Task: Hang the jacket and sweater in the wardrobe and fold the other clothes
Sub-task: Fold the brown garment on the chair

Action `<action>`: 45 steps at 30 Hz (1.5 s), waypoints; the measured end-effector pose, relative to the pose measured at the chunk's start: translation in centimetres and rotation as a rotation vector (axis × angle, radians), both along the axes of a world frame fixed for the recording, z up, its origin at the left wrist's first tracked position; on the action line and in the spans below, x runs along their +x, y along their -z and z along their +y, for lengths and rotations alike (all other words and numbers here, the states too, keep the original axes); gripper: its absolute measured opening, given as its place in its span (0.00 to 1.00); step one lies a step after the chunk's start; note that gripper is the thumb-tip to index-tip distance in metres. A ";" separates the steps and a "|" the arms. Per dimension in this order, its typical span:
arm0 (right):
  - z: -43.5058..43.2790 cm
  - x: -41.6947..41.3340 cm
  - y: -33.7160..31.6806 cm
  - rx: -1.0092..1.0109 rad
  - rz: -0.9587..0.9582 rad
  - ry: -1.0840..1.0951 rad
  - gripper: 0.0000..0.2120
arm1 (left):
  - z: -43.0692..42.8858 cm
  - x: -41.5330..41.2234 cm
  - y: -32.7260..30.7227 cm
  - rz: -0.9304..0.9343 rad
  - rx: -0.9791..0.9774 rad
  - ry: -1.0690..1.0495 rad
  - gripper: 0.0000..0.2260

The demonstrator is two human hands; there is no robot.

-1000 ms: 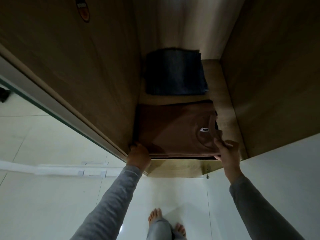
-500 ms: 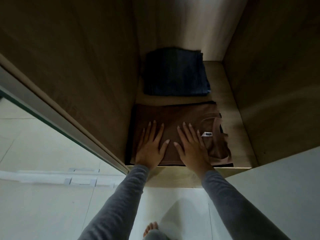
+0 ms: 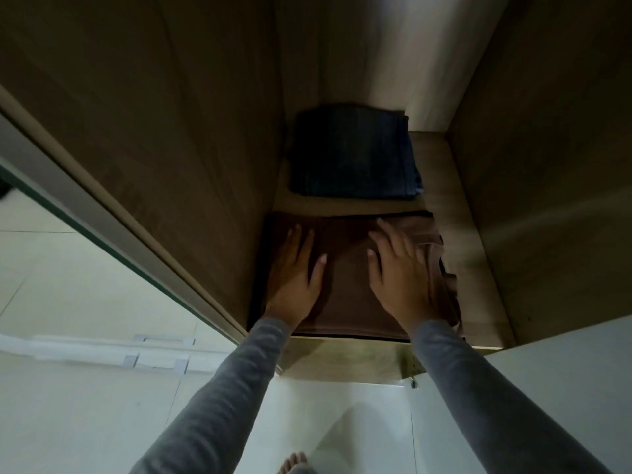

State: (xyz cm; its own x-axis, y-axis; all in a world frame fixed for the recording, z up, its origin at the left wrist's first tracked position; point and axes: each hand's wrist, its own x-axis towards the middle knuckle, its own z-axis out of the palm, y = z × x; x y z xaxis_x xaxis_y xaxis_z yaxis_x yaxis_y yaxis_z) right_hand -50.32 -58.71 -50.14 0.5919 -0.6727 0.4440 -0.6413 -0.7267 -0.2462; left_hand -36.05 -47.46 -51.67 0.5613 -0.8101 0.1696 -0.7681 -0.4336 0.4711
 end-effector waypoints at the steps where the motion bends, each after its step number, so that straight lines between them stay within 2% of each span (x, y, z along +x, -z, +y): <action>1: -0.6 0.9 0.1 0.006 0.034 0.016 0.19 | -1.3 0.4 0.0 -0.025 0.017 0.007 0.30; 5: -2.6 1.1 2.1 0.197 0.320 0.193 0.28 | -3.4 2.7 1.4 -0.024 0.286 -0.066 0.26; 7: -2.9 0.2 3.3 0.275 0.419 0.207 0.32 | -2.3 3.3 2.2 -0.015 0.284 -0.097 0.26; 11: -3.1 -0.2 3.2 0.273 0.380 0.158 0.30 | -0.5 3.3 2.8 0.006 0.145 -0.091 0.29; 14: -2.5 -1.7 3.1 0.215 0.147 0.268 0.30 | 0.3 2.8 2.8 0.052 0.147 -0.084 0.27; 16: -1.6 -2.7 3.2 0.281 0.079 0.342 0.30 | 1.0 2.4 3.0 0.046 0.130 -0.072 0.30; 19: 0.3 -2.8 3.3 0.251 0.130 0.265 0.31 | 2.2 1.6 3.3 0.015 0.123 -0.057 0.34; 24: 4.3 -2.4 4.4 0.274 0.267 0.151 0.31 | 4.3 0.3 3.3 -0.021 0.186 -0.022 0.33; 31: 6.5 -6.9 3.8 0.381 0.347 0.047 0.28 | 7.8 -2.3 1.4 0.083 0.367 -0.025 0.36; 33: 7.1 -7.8 1.3 0.391 0.318 0.055 0.24 | 8.7 -3.1 -0.8 0.094 0.366 -0.004 0.39; 38: 8.0 -8.0 -5.9 0.475 0.162 0.118 0.21 | 8.2 -3.9 -8.6 0.034 0.294 0.015 0.28; 41: 8.9 -8.2 -12.2 0.477 0.005 0.114 0.17 | 8.1 -4.2 -14.1 0.003 0.203 0.066 0.28; 45: 10.2 -10.6 -21.7 0.444 -0.050 0.154 0.17 | 9.2 -5.0 -21.5 -0.037 0.080 0.154 0.25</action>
